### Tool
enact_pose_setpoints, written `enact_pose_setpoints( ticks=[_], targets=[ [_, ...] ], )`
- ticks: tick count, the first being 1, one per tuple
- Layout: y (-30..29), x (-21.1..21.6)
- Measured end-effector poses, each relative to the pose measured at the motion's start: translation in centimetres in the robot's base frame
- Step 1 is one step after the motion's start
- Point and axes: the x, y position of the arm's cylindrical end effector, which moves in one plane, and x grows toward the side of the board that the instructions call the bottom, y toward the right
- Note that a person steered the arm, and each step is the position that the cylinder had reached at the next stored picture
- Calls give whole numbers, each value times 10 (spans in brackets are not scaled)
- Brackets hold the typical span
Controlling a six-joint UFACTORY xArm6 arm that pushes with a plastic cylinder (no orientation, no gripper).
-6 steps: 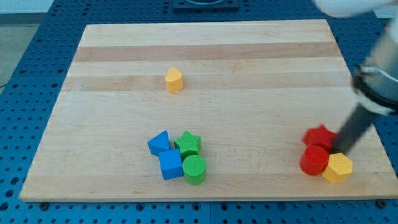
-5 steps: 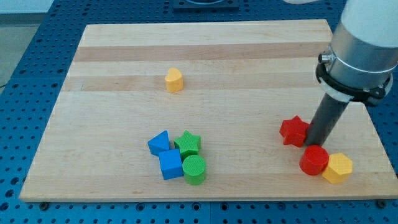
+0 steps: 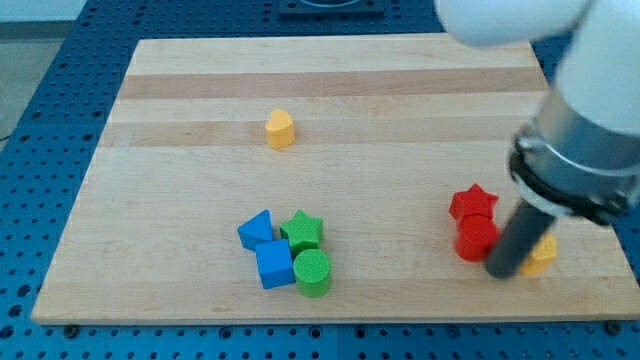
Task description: Move the red circle below the yellow heart
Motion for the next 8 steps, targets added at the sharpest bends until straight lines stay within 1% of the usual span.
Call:
enact_pose_setpoints(
  ticks=[1,2,4,5,6,7,8],
  targets=[
    [-17,-21],
    [-16,-13],
    [-121,-75],
    [-113,-74],
    [-93,-88],
    [-139,-110],
    [-193,-113]
  ],
)
